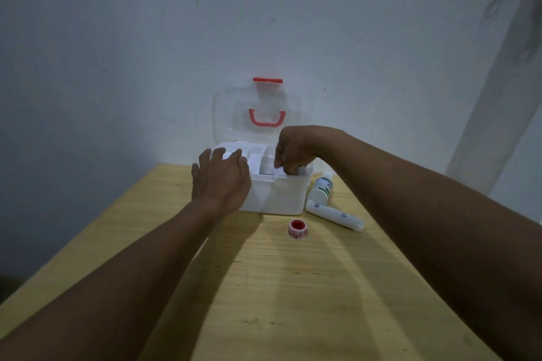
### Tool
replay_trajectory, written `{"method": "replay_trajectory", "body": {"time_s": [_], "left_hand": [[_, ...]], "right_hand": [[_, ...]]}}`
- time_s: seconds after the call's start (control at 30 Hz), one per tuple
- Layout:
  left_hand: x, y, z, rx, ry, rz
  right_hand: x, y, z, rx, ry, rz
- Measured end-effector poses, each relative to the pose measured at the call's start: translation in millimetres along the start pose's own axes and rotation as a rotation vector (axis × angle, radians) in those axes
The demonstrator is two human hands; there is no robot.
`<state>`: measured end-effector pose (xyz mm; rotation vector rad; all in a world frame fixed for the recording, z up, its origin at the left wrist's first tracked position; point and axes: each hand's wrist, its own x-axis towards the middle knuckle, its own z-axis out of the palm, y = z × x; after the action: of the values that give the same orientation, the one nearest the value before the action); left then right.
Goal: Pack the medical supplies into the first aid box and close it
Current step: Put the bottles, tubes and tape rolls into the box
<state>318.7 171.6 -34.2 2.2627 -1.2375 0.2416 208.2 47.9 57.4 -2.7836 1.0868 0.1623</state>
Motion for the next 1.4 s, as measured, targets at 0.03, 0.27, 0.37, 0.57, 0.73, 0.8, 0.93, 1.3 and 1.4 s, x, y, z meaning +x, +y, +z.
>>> {"method": "replay_trajectory", "body": {"time_s": [0.03,0.27,0.37,0.57,0.73,0.8,0.93,1.3,1.4], "left_hand": [[-0.3,0.2,0.2,0.001,0.004,0.0],[1.2,-0.5,0.5,0.004,0.017,0.003],[1.5,-0.8,0.7,0.01,0.014,-0.001],[2.1,0.2,-1.3,0.052,-0.019,-0.006],[1.0,2.3,-0.4,0.08,0.029,0.028],[-1.2,4.9,2.0,0.034,0.072,0.04],[-5.3,5.7,6.2,0.012,0.115,0.073],[-3.6,3.7,10.7,-0.02,0.156,0.084],[-2.2,2.5,12.1,-0.024,0.161,0.076]], "right_hand": [[0.3,0.4,1.9,0.066,-0.009,-0.005],[1.2,1.2,15.8,0.431,-0.01,-0.041],[0.3,3.5,18.8,0.476,-0.001,-0.045],[-12.8,11.7,11.3,0.568,0.035,-0.051],[-35.6,38.5,-1.8,0.628,0.165,-0.053],[-44.2,51.2,-3.7,0.653,0.22,-0.052],[-54.9,76.7,0.8,0.658,0.28,0.012],[-55.9,109.5,48.1,0.236,0.137,0.237],[-54.8,108.2,55.8,0.259,0.177,0.299]]}}
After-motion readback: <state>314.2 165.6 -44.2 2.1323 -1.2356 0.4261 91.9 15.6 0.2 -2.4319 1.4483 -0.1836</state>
